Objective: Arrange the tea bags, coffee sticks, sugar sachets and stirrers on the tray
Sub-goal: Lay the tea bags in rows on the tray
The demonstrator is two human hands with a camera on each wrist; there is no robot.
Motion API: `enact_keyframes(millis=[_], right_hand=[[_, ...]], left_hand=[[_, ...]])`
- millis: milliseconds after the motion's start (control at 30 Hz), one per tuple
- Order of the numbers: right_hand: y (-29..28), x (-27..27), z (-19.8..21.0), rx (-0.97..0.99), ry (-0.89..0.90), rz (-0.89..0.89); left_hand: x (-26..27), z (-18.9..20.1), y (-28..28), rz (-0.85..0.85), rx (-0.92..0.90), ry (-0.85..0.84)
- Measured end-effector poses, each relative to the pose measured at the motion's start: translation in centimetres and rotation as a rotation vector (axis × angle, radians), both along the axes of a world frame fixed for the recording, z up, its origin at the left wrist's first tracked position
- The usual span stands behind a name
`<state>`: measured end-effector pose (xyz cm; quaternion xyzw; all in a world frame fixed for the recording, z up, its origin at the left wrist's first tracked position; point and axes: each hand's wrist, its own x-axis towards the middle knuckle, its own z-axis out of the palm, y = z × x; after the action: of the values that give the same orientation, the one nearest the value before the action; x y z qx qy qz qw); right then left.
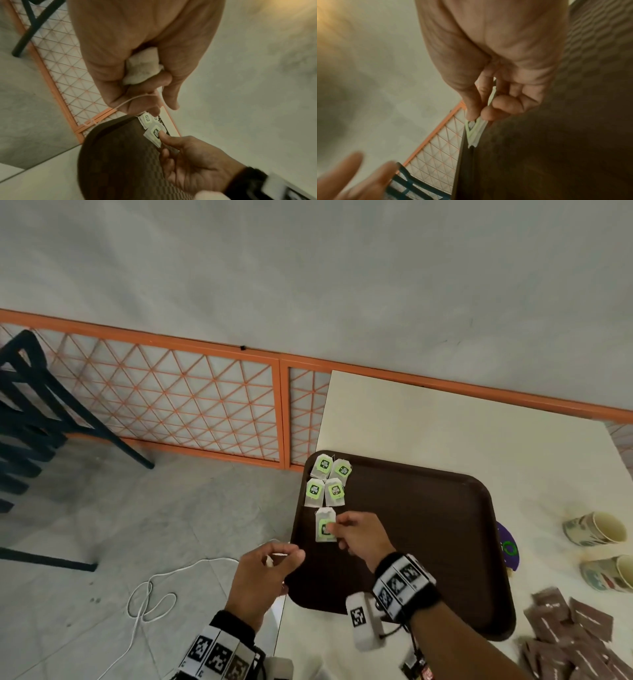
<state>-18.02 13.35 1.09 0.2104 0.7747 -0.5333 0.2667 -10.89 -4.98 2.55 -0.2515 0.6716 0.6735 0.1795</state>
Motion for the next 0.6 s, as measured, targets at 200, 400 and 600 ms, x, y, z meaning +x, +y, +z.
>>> enact_keyframes(millis=[200,400,600], right_hand=[[-3.0,-2.4,-3.9,0.034,-0.033,-0.154],[-3.4,-2.7,-4.6,0.238,-0.005,-0.114],[-2.2,-3.2,-3.8,0.413,0.148,-0.105]], left_hand=[[1.7,-1.1,-1.9,0.037,-0.025,-0.083],[2.0,-1.1,-2.5,0.049,-0.044,-0.103],[1.8,-0.6,-2.8,0.038,-0.053,-0.092]])
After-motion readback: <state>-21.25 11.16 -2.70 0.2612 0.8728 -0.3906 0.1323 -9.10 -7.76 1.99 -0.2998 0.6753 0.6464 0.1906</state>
